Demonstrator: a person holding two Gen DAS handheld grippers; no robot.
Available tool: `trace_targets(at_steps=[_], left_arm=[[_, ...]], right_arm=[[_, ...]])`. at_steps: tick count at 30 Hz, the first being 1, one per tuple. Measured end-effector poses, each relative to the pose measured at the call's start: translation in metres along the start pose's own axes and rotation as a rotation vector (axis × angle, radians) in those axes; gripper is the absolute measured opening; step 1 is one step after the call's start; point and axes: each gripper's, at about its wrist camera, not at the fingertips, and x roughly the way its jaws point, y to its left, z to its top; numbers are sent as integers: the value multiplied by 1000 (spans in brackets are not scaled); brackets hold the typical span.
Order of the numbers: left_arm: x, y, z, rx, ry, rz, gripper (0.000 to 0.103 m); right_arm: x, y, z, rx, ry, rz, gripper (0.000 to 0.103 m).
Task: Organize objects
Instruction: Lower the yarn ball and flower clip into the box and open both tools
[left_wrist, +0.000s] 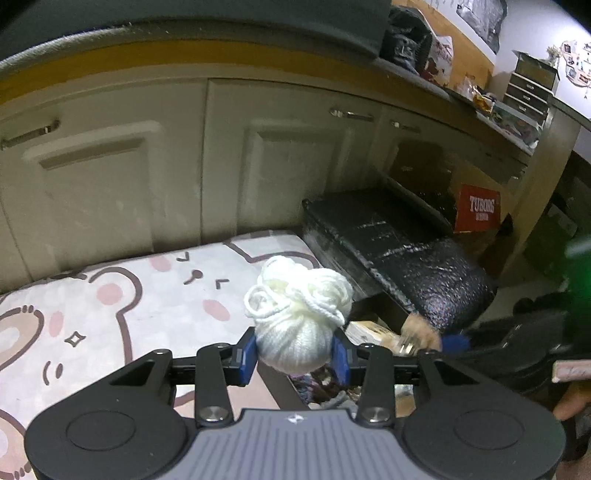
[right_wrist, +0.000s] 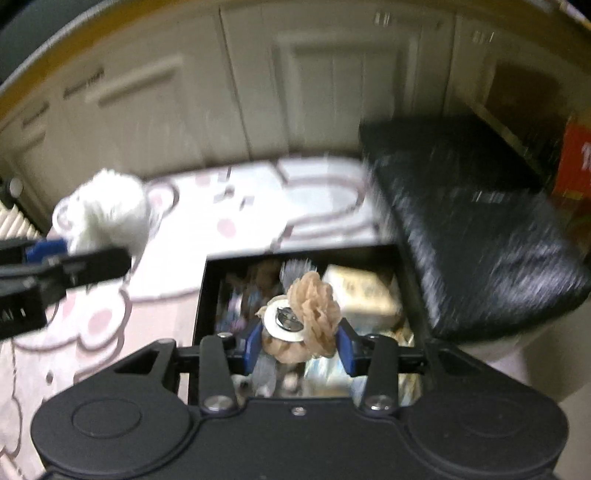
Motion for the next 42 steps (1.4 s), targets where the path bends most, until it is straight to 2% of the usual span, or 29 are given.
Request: trace_targets(at_steps=[2, 4, 7, 13, 16, 22, 26, 27, 28, 29, 30, 31, 33, 42], left_arm=[[3, -1, -1, 0, 10, -5, 42], [6, -3, -1, 3, 18, -9, 42], [10, -4, -1, 1, 31, -18, 42], [24, -16, -3, 22, 69, -45, 42], [35, -27, -6, 41, 101, -77, 42], [63, -55, -14, 99, 172, -178, 42], [75, -70, -17, 123, 177, -241, 42], [77, -74, -17, 129, 175, -253, 44], [79, -77, -19, 136, 168, -266, 49], [81, -81, -21, 142, 159, -280, 70], [83, -83, -23, 145, 154, -277, 82], [84, -85, -23, 150, 150, -265, 89], [85, -86, -23, 165, 157, -253, 89], [80, -69, -18, 110, 188, -186, 89]], right_arm=[[8, -2, -3, 6, 39, 13, 50], [12, -4, -8, 13, 60, 30, 49], [11, -9, -10, 32, 64, 26, 59], [-5, -28, -3, 114, -11, -26, 61], [-16, -39, 1, 177, -59, -25, 61], [-34, -54, 4, 258, -129, -19, 61], [-38, -61, 4, 284, -145, -26, 61], [-39, -63, 4, 294, -147, -30, 61], [-39, -65, 4, 301, -148, -32, 60], [-39, -66, 3, 306, -148, -34, 60], [-38, -68, 3, 307, -146, -38, 61], [-37, -69, 2, 305, -141, -43, 61], [-34, -70, 0, 298, -127, -54, 60], [-36, -67, -2, 271, -105, -67, 61]])
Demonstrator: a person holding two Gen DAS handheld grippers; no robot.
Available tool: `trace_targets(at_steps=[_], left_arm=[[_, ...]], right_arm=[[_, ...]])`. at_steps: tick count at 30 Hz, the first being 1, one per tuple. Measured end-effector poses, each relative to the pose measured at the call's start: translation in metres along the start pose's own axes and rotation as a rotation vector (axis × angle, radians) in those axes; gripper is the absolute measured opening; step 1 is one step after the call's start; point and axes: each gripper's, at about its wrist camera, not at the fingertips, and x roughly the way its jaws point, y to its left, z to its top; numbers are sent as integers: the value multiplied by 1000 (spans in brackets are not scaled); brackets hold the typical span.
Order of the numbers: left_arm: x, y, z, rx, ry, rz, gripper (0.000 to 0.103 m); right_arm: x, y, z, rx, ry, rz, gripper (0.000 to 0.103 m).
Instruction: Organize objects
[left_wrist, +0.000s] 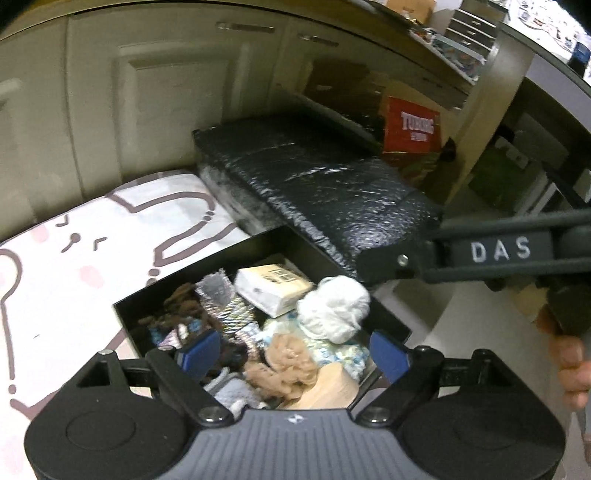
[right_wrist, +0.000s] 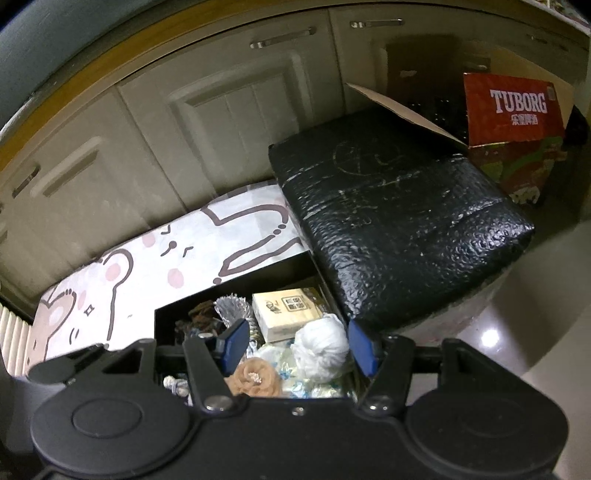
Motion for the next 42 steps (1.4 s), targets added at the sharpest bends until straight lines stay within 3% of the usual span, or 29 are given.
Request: trace_targets(at_steps=[7, 19, 28, 36, 42], left_arm=[[-21, 12, 0, -47, -9, 54, 89], [-74, 17, -2, -137, -86, 158, 103], [-117, 27, -7, -193, -108, 192, 103], [-156, 26, -9, -187, -111, 321, 103], [-184, 20, -15, -182, -143, 319, 103]], right_arm=[[-13, 6, -5, -16, -12, -3, 63], [-50, 19, -12, -62, -68, -34, 89], [-83, 23, -22, -92, -117, -83, 95], [-113, 28, -31, -84, -144, -122, 97], [-135, 38, -42, -109, -152, -135, 97]])
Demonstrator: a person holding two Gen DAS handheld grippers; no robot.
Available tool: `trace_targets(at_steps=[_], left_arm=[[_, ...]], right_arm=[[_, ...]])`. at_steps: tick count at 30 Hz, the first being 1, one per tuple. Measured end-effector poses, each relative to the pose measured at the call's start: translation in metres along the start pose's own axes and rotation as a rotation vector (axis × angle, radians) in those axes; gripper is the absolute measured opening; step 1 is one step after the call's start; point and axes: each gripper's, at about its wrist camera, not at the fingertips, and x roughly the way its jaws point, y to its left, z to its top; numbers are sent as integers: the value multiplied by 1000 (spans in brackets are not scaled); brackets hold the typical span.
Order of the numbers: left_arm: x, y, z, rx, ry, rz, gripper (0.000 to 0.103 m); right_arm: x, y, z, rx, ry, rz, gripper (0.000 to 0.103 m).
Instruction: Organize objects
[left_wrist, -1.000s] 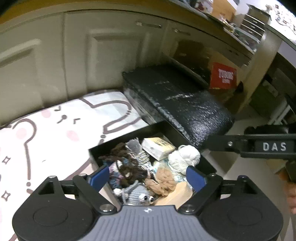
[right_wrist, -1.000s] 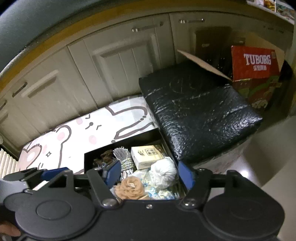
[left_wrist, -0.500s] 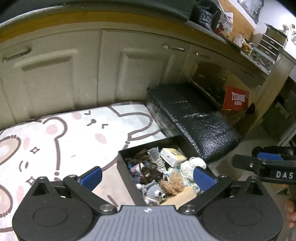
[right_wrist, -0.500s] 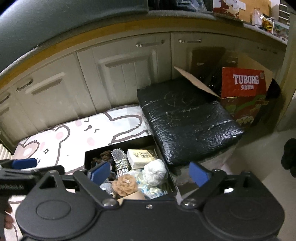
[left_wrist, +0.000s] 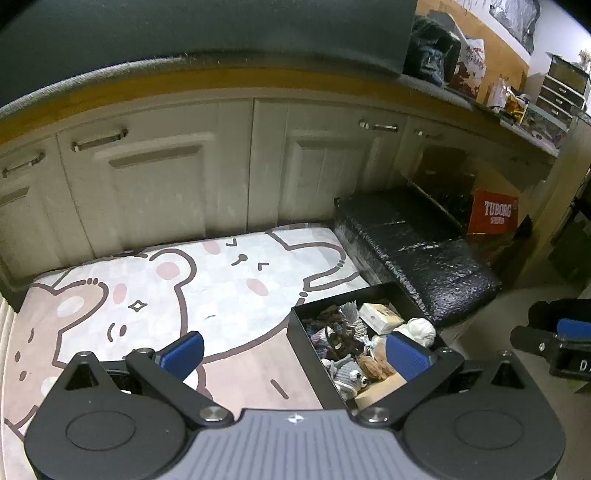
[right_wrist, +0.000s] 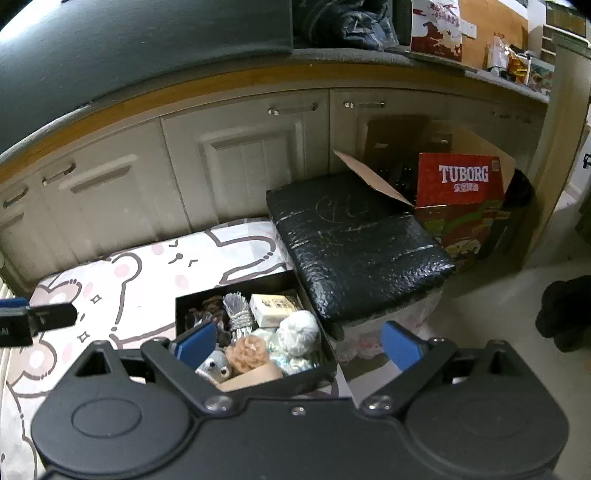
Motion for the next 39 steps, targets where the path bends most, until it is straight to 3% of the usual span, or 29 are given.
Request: trace_targets(at_steps=[9, 19, 28, 39], left_arm=[[-33, -2, -11, 21, -15, -6, 103], [-50, -11, -28, 62, -37, 35, 103], [-57, -10, -34, 35, -44, 72, 103], [-50, -6, -37, 29, -10, 94, 103]], right_arm=[[-36, 3, -12, 24, -32, 0, 100], [-67, 8, -25, 2, -89, -30, 103], [-72, 21, -31, -69, -110, -63, 103], [-57, 23, -31, -54, -43, -67, 103]])
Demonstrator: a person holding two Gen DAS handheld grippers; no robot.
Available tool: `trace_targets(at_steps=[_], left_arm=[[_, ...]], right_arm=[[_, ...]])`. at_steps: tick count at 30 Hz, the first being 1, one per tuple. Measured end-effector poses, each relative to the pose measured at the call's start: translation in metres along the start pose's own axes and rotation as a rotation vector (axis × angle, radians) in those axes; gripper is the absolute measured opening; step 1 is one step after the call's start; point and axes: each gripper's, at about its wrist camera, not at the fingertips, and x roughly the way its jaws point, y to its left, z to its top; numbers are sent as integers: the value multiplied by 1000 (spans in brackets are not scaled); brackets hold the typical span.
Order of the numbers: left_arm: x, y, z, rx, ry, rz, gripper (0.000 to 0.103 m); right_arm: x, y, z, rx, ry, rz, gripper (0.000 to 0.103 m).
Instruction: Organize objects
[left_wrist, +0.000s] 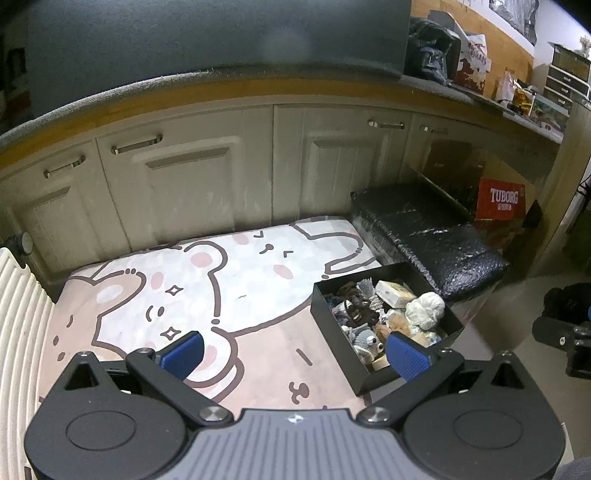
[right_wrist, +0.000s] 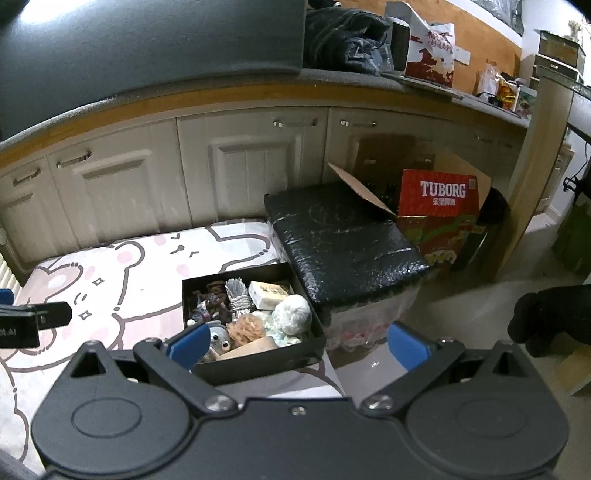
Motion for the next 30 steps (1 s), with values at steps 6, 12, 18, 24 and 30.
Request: trace_targets(at_steps=[6, 12, 18, 24, 30], left_arm=[[6, -2, -1, 12, 21, 23, 103], [6, -2, -1, 10, 23, 25, 103], [6, 0, -1, 8, 25, 23, 103], [7, -1, -1, 9, 26, 24, 103], [7, 0, -1, 9, 26, 22, 103]], right_arm=[[2, 2, 0, 5, 12, 3, 103], [3, 3, 0, 12, 18, 4, 103], [4, 2, 1, 15, 21, 2, 103], [4, 2, 1, 15, 22, 1, 103], [5, 2, 0, 13, 26, 4, 103]])
